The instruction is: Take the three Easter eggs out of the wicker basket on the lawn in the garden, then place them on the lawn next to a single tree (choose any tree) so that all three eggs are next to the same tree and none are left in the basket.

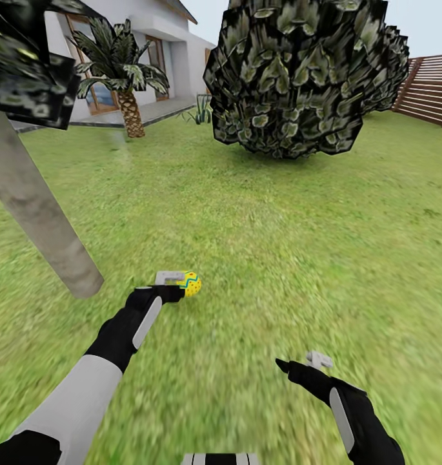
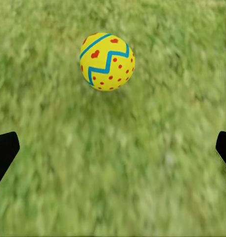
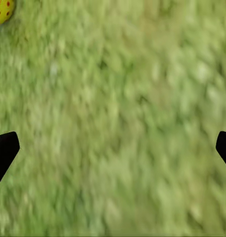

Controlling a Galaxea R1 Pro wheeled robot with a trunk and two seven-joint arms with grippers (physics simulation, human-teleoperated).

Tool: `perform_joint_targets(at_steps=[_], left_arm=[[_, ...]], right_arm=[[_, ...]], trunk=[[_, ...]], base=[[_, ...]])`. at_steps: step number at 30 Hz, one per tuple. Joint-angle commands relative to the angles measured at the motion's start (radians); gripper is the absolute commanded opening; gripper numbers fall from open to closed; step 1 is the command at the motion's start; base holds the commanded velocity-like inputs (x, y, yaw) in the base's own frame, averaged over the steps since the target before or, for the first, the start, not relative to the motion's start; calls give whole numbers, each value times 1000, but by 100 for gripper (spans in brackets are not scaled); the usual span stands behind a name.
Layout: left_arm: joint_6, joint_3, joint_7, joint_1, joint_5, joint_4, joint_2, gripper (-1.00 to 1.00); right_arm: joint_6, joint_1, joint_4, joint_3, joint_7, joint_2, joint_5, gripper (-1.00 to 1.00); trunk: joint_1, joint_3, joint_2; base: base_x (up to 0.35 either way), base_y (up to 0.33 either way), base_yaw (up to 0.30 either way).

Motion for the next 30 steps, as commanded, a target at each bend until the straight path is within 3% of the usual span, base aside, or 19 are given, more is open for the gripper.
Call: perform_joint_targets(at_steps=[1,30], left_arm=[[3,-2,9,0,11,-3,0,100],[3,-3,12,0,8,10,-3,100]], right_arm=[[8,-1,-1,-4,3,1,-7,100],[8,-1,3,-5,3,1,-7,100]], trunk=[[-1,3,0],[-14,115,7]], base=[[0,0,0],[0,0,0]])
